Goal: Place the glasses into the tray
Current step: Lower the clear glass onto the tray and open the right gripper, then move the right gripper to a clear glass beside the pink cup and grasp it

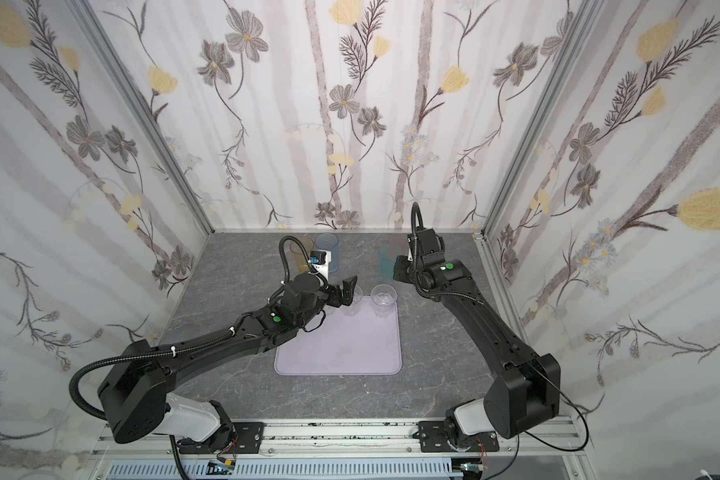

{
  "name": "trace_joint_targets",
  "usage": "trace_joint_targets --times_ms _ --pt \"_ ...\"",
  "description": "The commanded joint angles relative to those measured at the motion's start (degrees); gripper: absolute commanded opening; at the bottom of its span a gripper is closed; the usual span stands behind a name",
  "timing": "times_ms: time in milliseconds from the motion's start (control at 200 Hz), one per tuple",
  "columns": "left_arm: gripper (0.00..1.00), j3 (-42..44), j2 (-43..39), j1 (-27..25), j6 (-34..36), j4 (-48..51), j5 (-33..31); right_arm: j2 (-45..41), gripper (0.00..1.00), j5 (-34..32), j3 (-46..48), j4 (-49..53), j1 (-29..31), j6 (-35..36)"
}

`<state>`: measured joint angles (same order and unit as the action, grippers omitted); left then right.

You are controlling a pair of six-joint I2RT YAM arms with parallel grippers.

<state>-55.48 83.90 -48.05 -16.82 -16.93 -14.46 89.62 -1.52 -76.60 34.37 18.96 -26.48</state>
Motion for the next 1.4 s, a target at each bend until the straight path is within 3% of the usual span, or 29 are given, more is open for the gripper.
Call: trace_joint_targets --times_ms 0,210,410,660,909,1394 --pt "0.98 -2.97 2.46 0.03 -4.05 -1.26 7.01 -0.69 0.49 -2.09 -1.52 -0.92 -3.91 1.13" --pt "0.96 -8.58 9.79 -2.13 -6.59 -0.96 13.17 3.31 0.6 -3.41 -3.61 -4.12 -14.39 -1.03" --pt "0.96 -14.25 16.22 -4.19 -6.28 2.96 16.14 10.04 0.61 -1.91 -3.71 -8.0 -20.92 -4.21" --pt "0.97 -15.38 18.57 -4.86 -4.15 5.42 15.07 19.53 0.48 2.22 -5.6 -11.54 -25.74 -6.58" --pt "0.98 -14.25 17.7 -4.77 -2.35 5.59 12.25 27.22 0.4 6.02 -9.39 -12.05 -26.21 -6.89" --pt "0.99 -13.08 16.54 -4.76 -1.4 5.77 9.77 32.33 0.2 8.4 -8.53 -13.47 -26.21 -6.28"
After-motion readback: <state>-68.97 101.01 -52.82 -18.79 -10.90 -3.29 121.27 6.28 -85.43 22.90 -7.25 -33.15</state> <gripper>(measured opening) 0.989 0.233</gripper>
